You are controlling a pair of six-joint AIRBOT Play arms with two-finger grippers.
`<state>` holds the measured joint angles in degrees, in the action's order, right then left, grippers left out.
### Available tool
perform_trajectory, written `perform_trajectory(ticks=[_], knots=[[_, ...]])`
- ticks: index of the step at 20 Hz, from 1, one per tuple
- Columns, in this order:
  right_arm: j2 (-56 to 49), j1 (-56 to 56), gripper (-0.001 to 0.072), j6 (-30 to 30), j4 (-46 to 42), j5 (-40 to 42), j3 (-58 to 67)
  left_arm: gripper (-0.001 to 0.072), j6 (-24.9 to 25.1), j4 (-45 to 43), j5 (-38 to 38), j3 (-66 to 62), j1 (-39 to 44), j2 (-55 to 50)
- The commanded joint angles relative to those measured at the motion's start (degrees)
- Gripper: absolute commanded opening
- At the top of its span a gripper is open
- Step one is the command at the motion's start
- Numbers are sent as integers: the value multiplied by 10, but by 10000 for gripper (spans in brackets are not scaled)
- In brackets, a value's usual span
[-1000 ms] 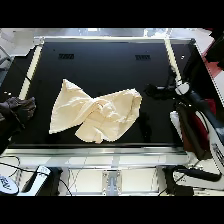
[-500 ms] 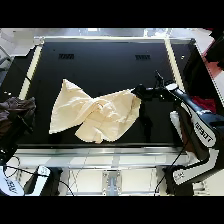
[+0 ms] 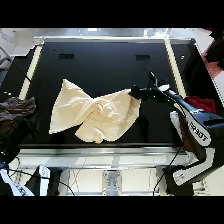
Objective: Fold the shirts.
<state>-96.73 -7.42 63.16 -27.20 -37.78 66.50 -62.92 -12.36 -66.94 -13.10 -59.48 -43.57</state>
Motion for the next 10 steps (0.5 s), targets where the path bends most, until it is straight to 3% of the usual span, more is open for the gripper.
perform_trajectory(ticks=[1, 10], knots=[[-1, -3, 18, 4, 0, 28, 0, 362, -73, -100, 10, 28, 0, 3], [-1, -3, 19, 3, 0, 24, 0, 363, -122, -101, 87, 65, 0, 2]])
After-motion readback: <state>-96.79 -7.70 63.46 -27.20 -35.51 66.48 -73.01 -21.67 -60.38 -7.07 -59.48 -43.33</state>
